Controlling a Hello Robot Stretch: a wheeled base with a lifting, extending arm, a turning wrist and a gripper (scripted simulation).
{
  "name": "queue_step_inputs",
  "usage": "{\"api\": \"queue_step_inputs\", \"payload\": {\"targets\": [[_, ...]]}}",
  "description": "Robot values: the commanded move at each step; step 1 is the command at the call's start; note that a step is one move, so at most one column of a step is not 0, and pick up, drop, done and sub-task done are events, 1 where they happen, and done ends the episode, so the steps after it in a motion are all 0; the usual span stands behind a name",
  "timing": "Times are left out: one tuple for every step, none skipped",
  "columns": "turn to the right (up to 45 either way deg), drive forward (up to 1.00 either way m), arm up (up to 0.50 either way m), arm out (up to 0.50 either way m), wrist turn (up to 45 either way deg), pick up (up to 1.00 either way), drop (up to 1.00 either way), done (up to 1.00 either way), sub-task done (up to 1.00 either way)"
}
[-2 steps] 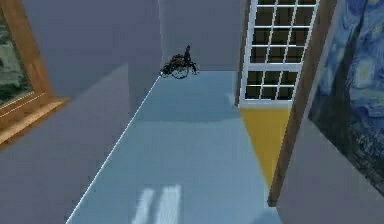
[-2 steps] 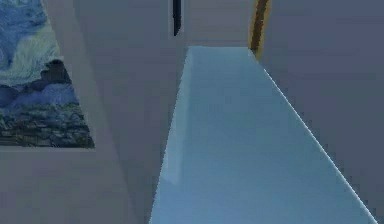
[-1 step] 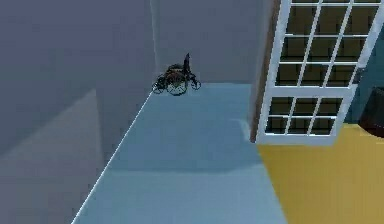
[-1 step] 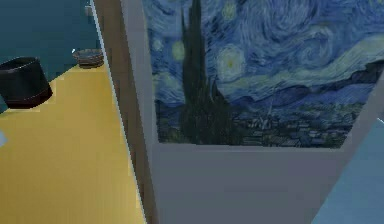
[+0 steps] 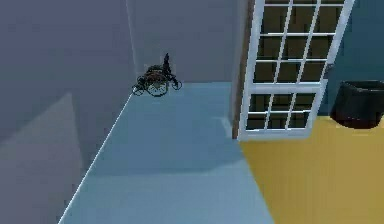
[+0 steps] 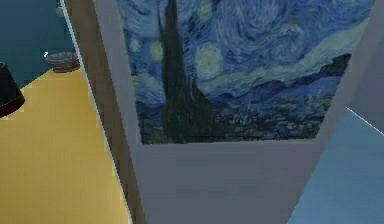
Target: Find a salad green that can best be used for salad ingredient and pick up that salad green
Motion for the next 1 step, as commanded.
{"api": "queue_step_inputs", "payload": {"targets": [[0.0,0.5,0.0,0.0,0.0,0.0,0.0,0.0,0.0]]}}
